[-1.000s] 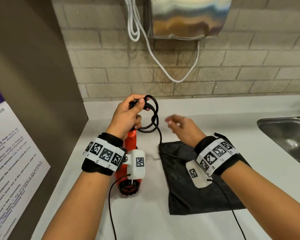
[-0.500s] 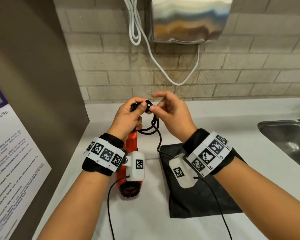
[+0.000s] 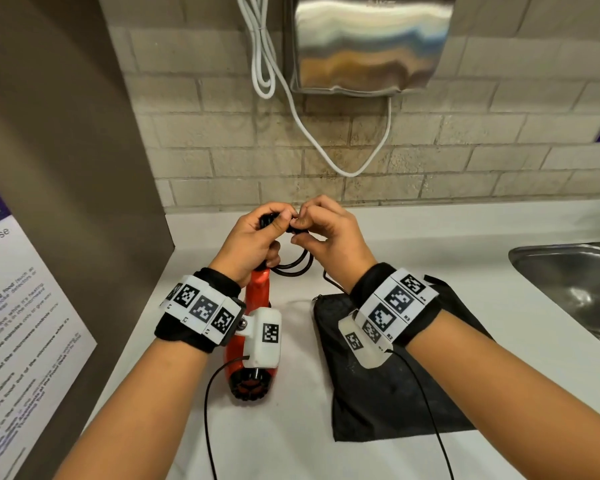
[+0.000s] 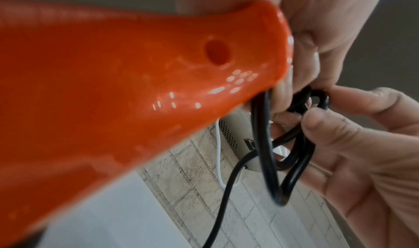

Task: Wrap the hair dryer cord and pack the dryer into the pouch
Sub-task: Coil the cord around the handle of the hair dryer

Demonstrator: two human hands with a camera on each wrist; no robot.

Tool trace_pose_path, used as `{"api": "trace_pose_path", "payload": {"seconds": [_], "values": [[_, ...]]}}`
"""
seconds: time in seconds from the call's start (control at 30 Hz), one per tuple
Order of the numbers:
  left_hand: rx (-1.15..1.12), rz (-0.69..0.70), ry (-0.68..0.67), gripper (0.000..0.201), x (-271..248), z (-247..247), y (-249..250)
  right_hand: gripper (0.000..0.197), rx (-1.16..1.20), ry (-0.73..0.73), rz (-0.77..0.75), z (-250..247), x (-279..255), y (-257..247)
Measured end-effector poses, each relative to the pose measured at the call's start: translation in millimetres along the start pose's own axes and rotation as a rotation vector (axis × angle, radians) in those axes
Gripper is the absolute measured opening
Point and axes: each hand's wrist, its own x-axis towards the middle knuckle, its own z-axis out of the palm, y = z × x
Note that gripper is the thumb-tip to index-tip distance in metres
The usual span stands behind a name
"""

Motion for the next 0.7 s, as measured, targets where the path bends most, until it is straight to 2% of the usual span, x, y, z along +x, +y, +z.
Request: {"api": "trace_pose_path", "payload": {"seconds": [0.07, 0.13, 0.2, 0.27, 0.33, 0.4, 0.43, 0.57, 0.7], "values": [[-0.003, 0.006, 0.023, 0.012, 0.0, -2.4, -0.1, 0.021, -0.016, -0.018, 0.034, 0.2, 2.5, -0.6], [0.006, 0.013, 0.039, 0.012, -1.3, -5.2, 0.2, 0.038, 0.015, -0.047, 0.178, 1.8, 3.3, -0.7], [0.003, 0.011, 0.054, 0.012, -3.7, -7.8, 0.4, 0.045, 0.078, -0.102, 0.31, 2.2, 4.3, 4.5], [-0.006, 0.006, 0.056, 0.011, -6.0, -9.8, 1.0, 0.036, 0.088, -0.251, 0.37, 3.0, 4.5, 9.3], [0.004, 0.006, 0.049, 0.012, -7.5, -10.7, 1.6, 0.008, 0.055, -0.394, 0.386, 5.7, 2.0, 11.9], [0.008, 0.007, 0.05, 0.014, -7.8, -11.2, 2.1, 0.018, -0.015, -0.457, 0.383, 4.6, -2.2, 13.1], [0.008, 0.008, 0.053, 0.016, -7.8, -11.7, 2.3, 0.022, -0.034, -0.466, 0.376, 3.0, -3.4, 12.9], [-0.028, 0.0, 0.095, 0.02, -9.6, -20.2, 2.6, 0.015, -0.014, -0.428, 0.354, -13.0, 1.1, 11.4], [0.021, 0.006, 0.064, 0.02, -10.1, -22.9, 2.6, 0.012, -0.142, -0.22, 0.347, -24.6, 13.6, 9.8]]}}
